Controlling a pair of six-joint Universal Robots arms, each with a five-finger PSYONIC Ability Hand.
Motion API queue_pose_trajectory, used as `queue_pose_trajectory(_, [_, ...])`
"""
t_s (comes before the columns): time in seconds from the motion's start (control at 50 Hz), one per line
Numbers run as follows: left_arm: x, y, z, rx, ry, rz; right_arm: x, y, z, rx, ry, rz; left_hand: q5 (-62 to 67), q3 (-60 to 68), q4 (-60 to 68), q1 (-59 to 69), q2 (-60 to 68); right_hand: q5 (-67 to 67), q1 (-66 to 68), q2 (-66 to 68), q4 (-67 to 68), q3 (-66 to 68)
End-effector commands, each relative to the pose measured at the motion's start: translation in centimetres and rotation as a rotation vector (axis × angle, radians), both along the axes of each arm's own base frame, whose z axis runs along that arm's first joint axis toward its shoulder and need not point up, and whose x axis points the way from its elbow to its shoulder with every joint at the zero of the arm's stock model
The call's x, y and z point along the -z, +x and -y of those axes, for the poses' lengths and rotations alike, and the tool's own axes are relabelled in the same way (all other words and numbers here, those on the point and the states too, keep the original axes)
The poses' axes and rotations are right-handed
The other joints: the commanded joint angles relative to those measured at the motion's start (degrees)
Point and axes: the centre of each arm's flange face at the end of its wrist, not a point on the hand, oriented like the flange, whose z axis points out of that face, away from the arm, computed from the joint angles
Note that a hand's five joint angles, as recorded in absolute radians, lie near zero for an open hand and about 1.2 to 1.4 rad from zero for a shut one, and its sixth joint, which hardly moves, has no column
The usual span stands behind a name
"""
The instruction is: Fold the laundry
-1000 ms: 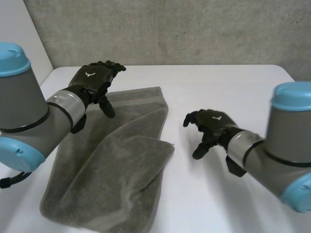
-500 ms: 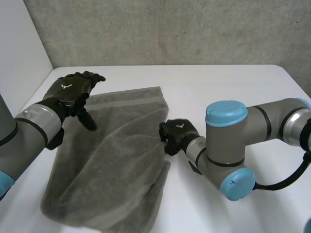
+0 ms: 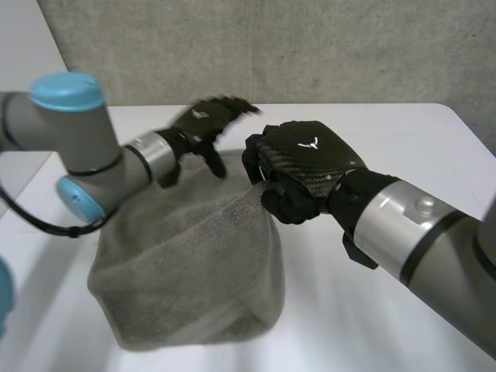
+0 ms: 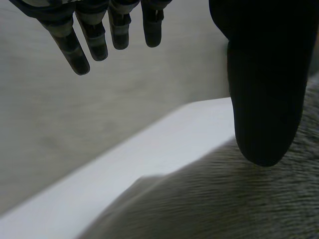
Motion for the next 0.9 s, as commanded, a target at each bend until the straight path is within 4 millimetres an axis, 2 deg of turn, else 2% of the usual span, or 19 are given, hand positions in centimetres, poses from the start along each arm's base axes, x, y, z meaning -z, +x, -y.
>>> queue_pose_trajectory(0.02, [4.7,-4.1,-4.6,0.361,0.165,0.019,-0.9,-0.6,-0.8,-0.003,-0.041,0.011,-0.73,1.3,1.48,0.77,1.61,14.34,24.93,12.69,11.85,11.9])
queue_pose_trajectory(0.1, [5.7,-4.4,-5.3,0.386,0.199,0.027,-1.3,-0.7,-0.3,0.009,-0.075,0.015,3.44,5.47,5.65,4.95,5.79,14.34,24.93,12.69,11.85,11.9])
queue_pose_trajectory(0.12, [6.0,-4.4,-5.3,0.388,0.213,0.031,-1.4,-0.9,0.2,0.024,-0.085,0.014,20.13,22.16,22.34,21.63,22.47,14.34,24.93,12.69,11.85,11.9])
queue_pose_trajectory(0.14, [6.0,-4.4,-5.3,0.388,0.213,0.031,-1.4,-0.9,0.2,0.024,-0.085,0.014,20.3,22.33,22.5,21.8,22.64,14.34,24.93,12.69,11.85,11.9])
queue_pose_trajectory(0.16, [6.0,-4.4,-5.4,0.389,0.214,0.032,-1.5,-1.2,0.9,0.044,-0.094,0.016,45.61,47.64,47.82,47.11,47.96,14.34,24.93,12.69,11.85,11.9])
queue_pose_trajectory(0.18, [5.8,-4.4,-5.4,0.389,0.211,0.031,-1.5,-1.2,0.9,0.044,-0.094,0.016,59.35,61.38,61.56,60.85,61.7,14.34,24.93,12.69,11.85,11.9])
queue_pose_trajectory(0.24, [5.2,-4.3,-5.6,0.398,0.22,0.031,-1.8,-1.9,2.3,0.087,-0.115,0.023,68.16,70.19,70.37,69.66,70.51,14.34,24.93,12.69,11.85,11.9])
queue_pose_trajectory(0.36, [3.6,-4.1,-5.4,0.39,0.19,0.024,-2.8,-2.1,4.1,0.123,-0.179,0.051,68.21,70.24,70.42,69.72,70.56,14.34,24.93,12.69,11.85,11.9])
queue_pose_trajectory(0.4, [1.7,-4.0,-3.5,0.292,0.09,0.006,-3.3,-2.1,4.5,0.131,-0.201,0.059,68.21,70.24,70.42,69.72,70.56,14.34,24.93,12.69,11.85,11.9])
queue_pose_trajectory(0.42, [1.7,-4.0,-3.5,0.292,0.089,0.006,-3.3,-2.1,4.5,0.131,-0.202,0.059,68.21,70.24,70.42,69.72,70.56,14.34,24.93,12.69,11.85,11.9])
queue_pose_trajectory(0.46, [-0.6,-3.2,-1.0,0.092,-0.024,-0.015,-3.7,-1.9,5.2,0.136,-0.217,0.066,68.21,70.24,70.42,69.72,70.56,14.34,24.93,12.69,11.85,11.9])
queue_pose_trajectory(0.52, [-2.1,-2.4,0.3,-0.034,-0.082,-0.034,-3.8,-1.4,6.2,0.136,-0.219,0.07,68.21,70.24,70.42,69.72,70.56,14.34,24.93,12.69,11.85,11.9])
queue_pose_trajectory(0.56, [-4.7,-0.7,1.7,-0.265,-0.181,-0.079,-4.0,-1.3,6.5,0.136,-0.219,0.076,68.21,70.24,70.42,69.72,70.56,14.34,24.93,12.69,11.85,11.9])
queue_pose_trajectory(0.64, [-6.3,0.8,1.3,-0.375,-0.217,-0.095,-4.2,-0.8,6.4,0.121,-0.228,0.081,68.21,70.24,70.42,69.72,70.56,14.34,24.93,12.69,11.85,11.9])
queue_pose_trajectory(0.72, [-7.5,3.2,-0.8,-0.427,-0.23,-0.076,-4.9,-0.6,6.4,0.105,-0.253,0.093,68.21,70.24,70.42,69.72,70.56,14.34,24.93,12.69,11.85,11.9])
queue_pose_trajectory(0.78, [-7.1,5.0,-2.3,-0.446,-0.21,-0.05,-5.6,-0.4,6.4,0.081,-0.269,0.109,68.21,70.24,70.42,69.72,70.56,14.34,24.93,12.69,11.85,11.9])
queue_pose_trajectory(0.86, [-6.2,5.7,-3.4,-0.449,-0.193,-0.041,-7.0,0.1,5.7,-0.006,-0.308,0.125,68.21,70.24,70.42,69.72,70.56,14.34,24.93,12.69,11.85,11.9])
queue_pose_trajectory(0.88, [-5.8,5.7,-3.5,-0.448,-0.2,-0.046,-7.5,0.5,5.2,-0.067,-0.322,0.128,45.59,47.62,47.8,47.09,47.93,14.34,24.93,12.69,11.85,11.9])
queue_pose_trajectory(0.9, [-5.8,5.7,-3.5,-0.448,-0.2,-0.046,-8.1,0.4,5.1,-0.107,-0.332,0.133,45.36,47.39,47.57,46.87,47.71,14.34,24.93,12.69,11.85,11.9])
